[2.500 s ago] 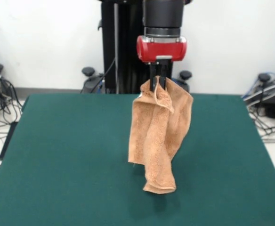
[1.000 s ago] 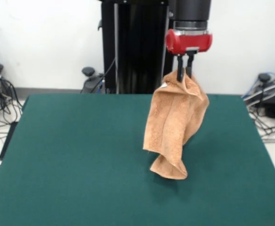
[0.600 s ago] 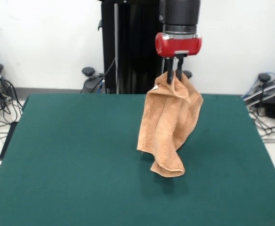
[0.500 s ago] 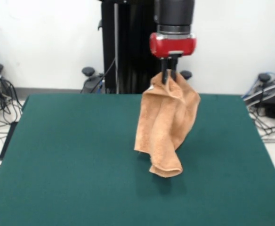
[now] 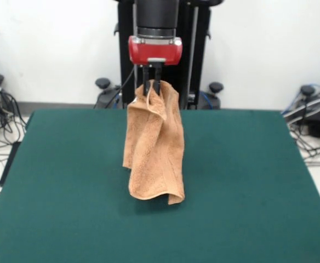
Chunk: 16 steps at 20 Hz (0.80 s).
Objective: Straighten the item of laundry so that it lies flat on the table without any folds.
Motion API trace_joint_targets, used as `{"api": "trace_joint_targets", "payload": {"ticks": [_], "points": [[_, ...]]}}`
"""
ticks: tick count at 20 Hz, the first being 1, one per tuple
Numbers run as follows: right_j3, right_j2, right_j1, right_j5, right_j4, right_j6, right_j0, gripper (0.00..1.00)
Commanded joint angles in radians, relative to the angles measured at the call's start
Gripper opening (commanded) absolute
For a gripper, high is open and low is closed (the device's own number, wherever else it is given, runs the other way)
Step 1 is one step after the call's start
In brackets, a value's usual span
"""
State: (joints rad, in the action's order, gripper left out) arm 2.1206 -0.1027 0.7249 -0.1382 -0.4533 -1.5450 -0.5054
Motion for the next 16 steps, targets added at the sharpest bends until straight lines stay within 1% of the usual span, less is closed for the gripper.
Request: {"api": "trace_joint_targets", "payload": {"ticks": [1,6,16], "points": [[0.007,-0.097,0.016,0.065,-0.045,-0.093,0.03,0.0],[-0.003,-0.09,-0.007,0.043,-0.052,-0.097,0.031,0.0],[-0.011,-0.111,0.002,0.064,-0.055,-0.086,0.007,0.0]]}}
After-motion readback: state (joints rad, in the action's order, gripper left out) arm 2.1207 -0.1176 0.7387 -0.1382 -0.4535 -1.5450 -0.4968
